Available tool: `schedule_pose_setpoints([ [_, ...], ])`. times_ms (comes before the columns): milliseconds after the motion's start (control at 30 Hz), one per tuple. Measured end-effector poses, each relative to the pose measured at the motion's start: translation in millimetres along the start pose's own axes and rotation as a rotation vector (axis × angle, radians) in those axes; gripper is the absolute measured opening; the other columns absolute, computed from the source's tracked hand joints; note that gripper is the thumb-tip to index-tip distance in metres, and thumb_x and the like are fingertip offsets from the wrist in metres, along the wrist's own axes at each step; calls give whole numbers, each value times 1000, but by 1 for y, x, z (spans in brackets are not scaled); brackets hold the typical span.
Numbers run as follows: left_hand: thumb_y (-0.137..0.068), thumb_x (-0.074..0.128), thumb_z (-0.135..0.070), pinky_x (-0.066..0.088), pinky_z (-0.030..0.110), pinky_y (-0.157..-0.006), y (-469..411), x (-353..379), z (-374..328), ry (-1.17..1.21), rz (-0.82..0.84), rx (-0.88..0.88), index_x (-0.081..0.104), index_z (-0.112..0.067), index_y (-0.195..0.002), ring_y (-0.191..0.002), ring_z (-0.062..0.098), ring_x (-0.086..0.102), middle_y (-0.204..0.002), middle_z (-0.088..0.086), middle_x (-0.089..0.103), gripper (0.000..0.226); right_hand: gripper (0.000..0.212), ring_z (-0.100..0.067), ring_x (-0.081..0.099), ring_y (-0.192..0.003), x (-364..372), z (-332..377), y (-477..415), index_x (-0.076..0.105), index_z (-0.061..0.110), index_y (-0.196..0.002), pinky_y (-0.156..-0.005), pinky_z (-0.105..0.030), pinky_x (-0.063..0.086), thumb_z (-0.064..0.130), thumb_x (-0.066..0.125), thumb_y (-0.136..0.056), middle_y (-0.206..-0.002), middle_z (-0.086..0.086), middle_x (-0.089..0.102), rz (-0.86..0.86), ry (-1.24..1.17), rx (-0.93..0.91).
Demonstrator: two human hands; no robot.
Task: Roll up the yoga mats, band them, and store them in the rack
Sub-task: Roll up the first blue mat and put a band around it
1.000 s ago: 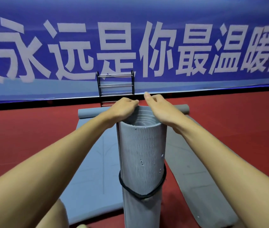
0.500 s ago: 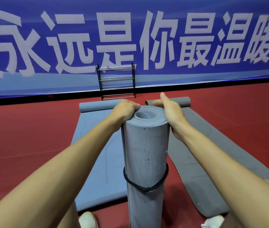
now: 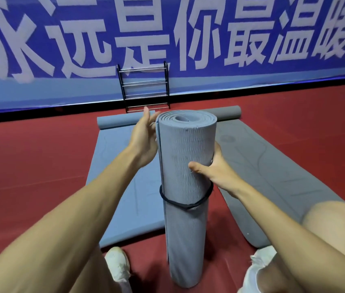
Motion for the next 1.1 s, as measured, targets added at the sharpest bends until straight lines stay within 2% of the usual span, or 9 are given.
schedule_pose_setpoints([
  [100,-71,47,-82,12,43,-120,19,-24,52,-263,79,-51,19,-26,-152,-141,15,28,-155,-5,28,103,136,16,46,-107,-7,-7,-4,20,21,-145,-84,-3,44,77,78,-35,-129,15,44,-41,-53,11],
  [200,-42,81,-70,24,42,-117,34,-24,105,-505,297,-183,8,-34,-151,-138,11,30,-152,-11,25,136,144,23,41,-108,-3,-22,-7,14,24,-146,-83,-1,41,78,79,-29,-129,23,39,0,-49,14],
  [333,-46,90,-50,43,35,-105,24,-18,122,-580,267,-136,19,-27,-143,-125,6,48,-141,-9,42,123,124,1,41,-124,5,-40,-9,11,26,-143,-95,-6,40,36,89,-47,-138,15,33,51,-5,42],
  [533,-62,85,-44,46,17,-85,20,-13,128,-623,181,-91,33,-17,-133,-111,1,55,-127,-8,54,93,124,-7,46,-126,2,-69,-5,19,17,-143,-88,-7,46,40,85,-42,-142,2,41,5,-67,134],
  [700,-61,84,-53,46,20,-90,24,-12,129,-609,260,-132,30,-21,-134,-114,-2,52,-129,-13,51,97,116,-10,45,-129,0,-84,-1,13,18,-149,-106,-29,42,7,89,-61,-145,4,39,91,-79,186],
  [800,-65,81,-53,48,19,-90,29,-15,128,-585,272,-118,40,-23,-128,-112,-1,57,-127,-10,56,81,106,1,52,-118,5,-88,6,26,17,-142,-96,-21,48,8,87,-57,-138,4,47,147,-37,200],
  [900,-53,85,-48,46,28,-99,34,-26,137,-586,303,-194,29,-22,-138,-120,5,53,-134,-9,51,106,106,13,47,-111,14,-87,12,24,20,-138,-88,-5,42,9,86,-53,-133,14,42,220,49,166],
  [1000,-58,92,-17,41,22,-97,40,-26,142,-706,348,-156,12,-21,-142,-126,4,41,-133,-17,37,116,113,-2,42,-125,16,-88,8,25,14,-142,-100,-7,36,4,92,-52,-136,11,40,258,195,115],
  [1100,-60,90,-5,42,17,-95,37,-25,139,-749,333,-67,14,-14,-140,-126,4,39,-133,-13,36,111,95,-7,57,-113,2,-90,0,50,15,-128,-90,-12,45,17,96,-46,-120,9,62,159,327,97],
])
Point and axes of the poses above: each hand's wrist, its own y-axis away from the middle knuckle, its own x-axis out of the palm, z = x × y, the point moved 9 cm from there along -y, towards the middle knuckle
